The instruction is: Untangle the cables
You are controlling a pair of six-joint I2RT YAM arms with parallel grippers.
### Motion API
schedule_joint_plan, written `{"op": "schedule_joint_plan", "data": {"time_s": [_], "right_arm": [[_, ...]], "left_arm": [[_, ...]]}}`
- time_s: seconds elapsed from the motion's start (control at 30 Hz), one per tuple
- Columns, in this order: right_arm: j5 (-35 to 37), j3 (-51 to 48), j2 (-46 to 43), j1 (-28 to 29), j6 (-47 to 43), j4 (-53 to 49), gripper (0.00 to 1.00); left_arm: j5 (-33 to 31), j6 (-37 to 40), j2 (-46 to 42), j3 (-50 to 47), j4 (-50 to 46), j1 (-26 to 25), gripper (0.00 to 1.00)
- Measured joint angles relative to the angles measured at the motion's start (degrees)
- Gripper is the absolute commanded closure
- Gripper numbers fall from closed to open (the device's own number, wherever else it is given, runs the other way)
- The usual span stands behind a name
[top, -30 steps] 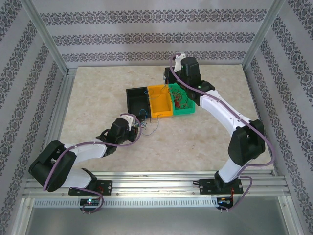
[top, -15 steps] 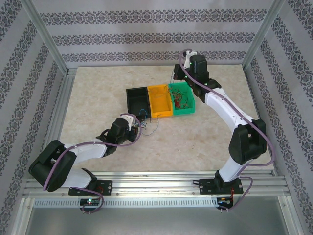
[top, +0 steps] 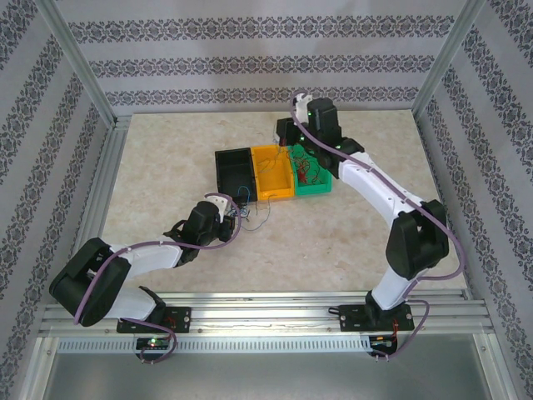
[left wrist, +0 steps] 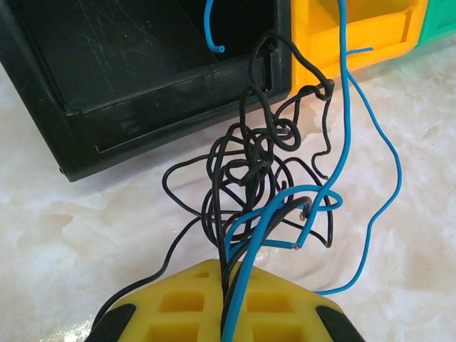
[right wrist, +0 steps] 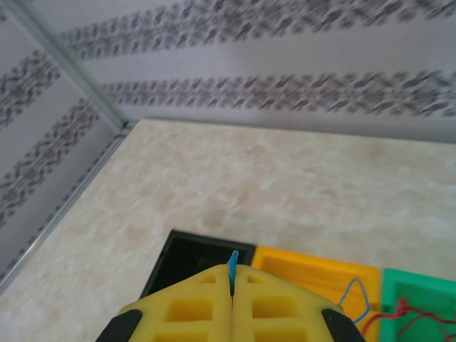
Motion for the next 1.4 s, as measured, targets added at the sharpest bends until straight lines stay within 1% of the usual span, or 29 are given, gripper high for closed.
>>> {"op": "schedule_joint_plan", "data": {"time_s": [0.13, 0.23, 0.5, 0.67, 0.73, 0.77, 0.8, 0.83, 0.9, 0.97, 1.1, 1.17, 1.27, 1.4], "right_arm": [[-2.4, 0.0, 2.4, 1.3, 0.1, -1.0, 0.98], [-2.6, 0.0, 4.8, 1.3, 0.1, -1.9, 0.98], [1.9, 3.9, 14.6, 0.9, 0.0, -7.0, 0.96], [3.8, 5.8, 18.8, 0.9, 0.0, -9.3, 0.95], [4.3, 6.3, 19.8, 1.0, -0.2, -10.3, 0.93], [4.5, 6.4, 20.1, 1.2, -0.3, -10.7, 0.9], [4.7, 6.6, 20.2, 1.3, -0.6, -11.2, 0.84], [4.9, 6.7, 20.3, 1.6, -1.1, -11.6, 0.76], [5.3, 7.0, 20.3, 2.1, -1.6, -11.6, 0.66], [5.7, 7.1, 20.3, 2.6, -1.8, -11.5, 0.6], [7.6, 7.0, 18.9, 2.9, -2.7, -11.5, 0.51], [8.8, 5.9, 16.7, 2.9, -2.7, -11.3, 0.49], [10.8, 3.1, 11.4, 2.9, -2.8, -10.9, 0.48], [12.5, -2.9, 3.5, 3.1, -2.8, -9.5, 0.5]], "left_arm": [[0.0, 0.0, 0.0, 0.0, 0.0, 0.0, 1.0], [0.0, 0.0, 0.0, 0.0, 0.0, 0.0, 1.0], [0.0, 0.0, 0.0, 0.0, 0.0, 0.0, 1.0], [0.0, 0.0, 0.0, 0.0, 0.0, 0.0, 1.0], [0.0, 0.0, 0.0, 0.0, 0.0, 0.0, 1.0], [0.0, 0.0, 0.0, 0.0, 0.0, 0.0, 1.0], [0.0, 0.0, 0.0, 0.0, 0.0, 0.0, 1.0], [-0.1, 0.0, 0.0, 0.0, 0.0, 0.0, 1.0], [0.0, 0.0, 0.0, 0.0, 0.0, 0.0, 1.0], [0.0, 0.0, 0.0, 0.0, 0.0, 0.0, 1.0], [0.0, 0.0, 0.0, 0.0, 0.0, 0.0, 1.0], [0.0, 0.0, 0.0, 0.0, 0.0, 0.0, 1.0], [0.0, 0.0, 0.0, 0.0, 0.0, 0.0, 1.0], [0.0, 0.0, 0.0, 0.0, 0.0, 0.0, 1.0]]}}
